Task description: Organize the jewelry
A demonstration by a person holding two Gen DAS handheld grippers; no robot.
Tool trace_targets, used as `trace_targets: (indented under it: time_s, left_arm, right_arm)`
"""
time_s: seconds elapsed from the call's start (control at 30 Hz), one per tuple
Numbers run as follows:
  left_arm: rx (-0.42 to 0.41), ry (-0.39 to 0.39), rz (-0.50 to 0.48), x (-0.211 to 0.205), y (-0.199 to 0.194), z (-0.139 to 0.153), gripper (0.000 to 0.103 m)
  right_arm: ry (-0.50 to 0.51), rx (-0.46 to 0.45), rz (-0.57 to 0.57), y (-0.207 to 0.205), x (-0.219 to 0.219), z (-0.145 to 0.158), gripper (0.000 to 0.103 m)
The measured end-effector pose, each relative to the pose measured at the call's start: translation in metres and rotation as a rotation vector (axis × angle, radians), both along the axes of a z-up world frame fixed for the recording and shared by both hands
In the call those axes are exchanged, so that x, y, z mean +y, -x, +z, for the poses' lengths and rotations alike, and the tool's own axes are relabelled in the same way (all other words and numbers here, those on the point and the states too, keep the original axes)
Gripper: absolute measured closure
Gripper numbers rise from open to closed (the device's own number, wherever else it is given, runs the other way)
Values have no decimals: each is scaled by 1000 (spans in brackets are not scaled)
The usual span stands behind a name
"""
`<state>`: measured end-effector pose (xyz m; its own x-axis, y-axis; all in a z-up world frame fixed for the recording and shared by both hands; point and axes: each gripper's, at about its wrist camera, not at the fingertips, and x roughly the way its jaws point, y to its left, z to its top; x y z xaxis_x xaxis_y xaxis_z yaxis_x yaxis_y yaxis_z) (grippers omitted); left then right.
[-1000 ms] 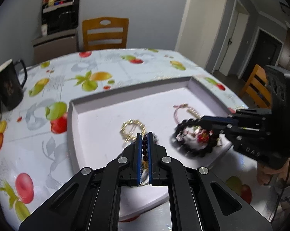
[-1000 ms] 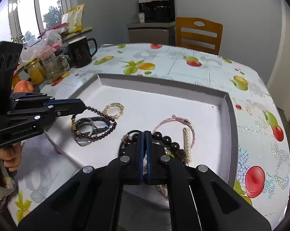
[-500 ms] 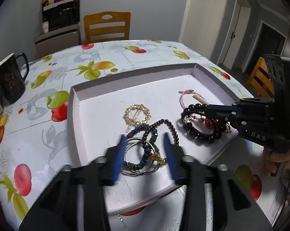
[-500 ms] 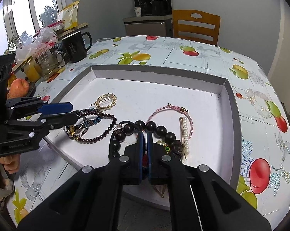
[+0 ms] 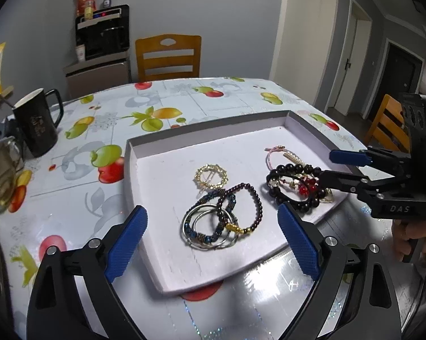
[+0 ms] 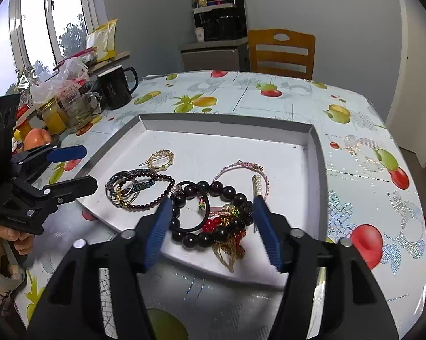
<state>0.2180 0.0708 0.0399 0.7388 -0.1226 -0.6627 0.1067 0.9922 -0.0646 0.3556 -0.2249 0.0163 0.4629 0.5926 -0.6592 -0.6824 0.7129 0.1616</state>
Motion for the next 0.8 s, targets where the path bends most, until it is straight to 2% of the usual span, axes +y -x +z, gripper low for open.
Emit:
trace_targets:
  time_s: [0.1, 0.43, 0.6, 0.8]
  left_arm:
    - [-18, -3, 10, -1, 9, 2, 10]
    - [-88, -13, 36, -13, 49, 4, 7]
    - [-111, -8, 43, -18, 65, 3, 6]
    - [-150, -46, 55, -28, 82, 4, 6]
  right_arm:
    - [-23, -16, -9, 9, -8, 5, 30]
    - [-86, -50, -22, 37, -28, 13, 16]
    - [-107, -77, -31, 55, -36, 16, 12]
    - [-123, -102, -41, 72, -43, 15, 7]
